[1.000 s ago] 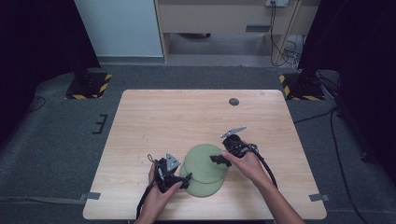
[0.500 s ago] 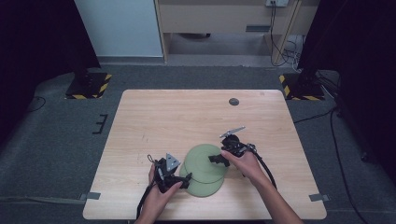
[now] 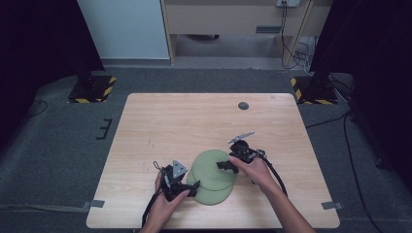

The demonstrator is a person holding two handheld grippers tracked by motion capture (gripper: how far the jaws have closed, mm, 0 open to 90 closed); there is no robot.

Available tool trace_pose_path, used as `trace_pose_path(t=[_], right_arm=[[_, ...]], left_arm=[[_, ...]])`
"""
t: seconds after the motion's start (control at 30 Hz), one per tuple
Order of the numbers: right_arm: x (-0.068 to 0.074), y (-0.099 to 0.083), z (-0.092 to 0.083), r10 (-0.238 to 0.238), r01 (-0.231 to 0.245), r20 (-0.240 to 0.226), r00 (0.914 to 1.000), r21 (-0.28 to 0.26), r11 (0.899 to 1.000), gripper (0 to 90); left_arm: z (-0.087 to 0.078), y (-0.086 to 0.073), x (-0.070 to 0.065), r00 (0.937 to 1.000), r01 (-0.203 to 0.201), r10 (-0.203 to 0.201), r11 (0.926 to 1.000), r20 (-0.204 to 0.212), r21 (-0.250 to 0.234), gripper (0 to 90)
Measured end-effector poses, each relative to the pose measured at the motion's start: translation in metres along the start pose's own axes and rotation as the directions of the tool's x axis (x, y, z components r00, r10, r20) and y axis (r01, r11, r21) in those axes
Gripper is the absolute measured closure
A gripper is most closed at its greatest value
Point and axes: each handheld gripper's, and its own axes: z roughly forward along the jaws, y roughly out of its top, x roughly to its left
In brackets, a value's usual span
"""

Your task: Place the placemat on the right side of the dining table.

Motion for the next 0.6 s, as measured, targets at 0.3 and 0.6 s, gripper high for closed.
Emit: trace_pose_path(t=[0.3, 0.6], right_arm=[[0.002, 0.001, -0.003, 0.004, -0.004, 0.001, 1.0000, -0.006, 1.000, 20.6], [0.003, 0.003, -0.022, 0.015, -0.016, -0.030, 0.9995, -0.062, 0.998, 24.3]], left_arm=[[0.000, 0.000, -0.002, 0.9998, -0.012, 0.012, 0.9999, -0.016, -0.007, 0.3], [0.001, 0.001, -0.002, 0.9997, -0.012, 0.012, 0.9999, -0.020, -0.007, 0.3]])
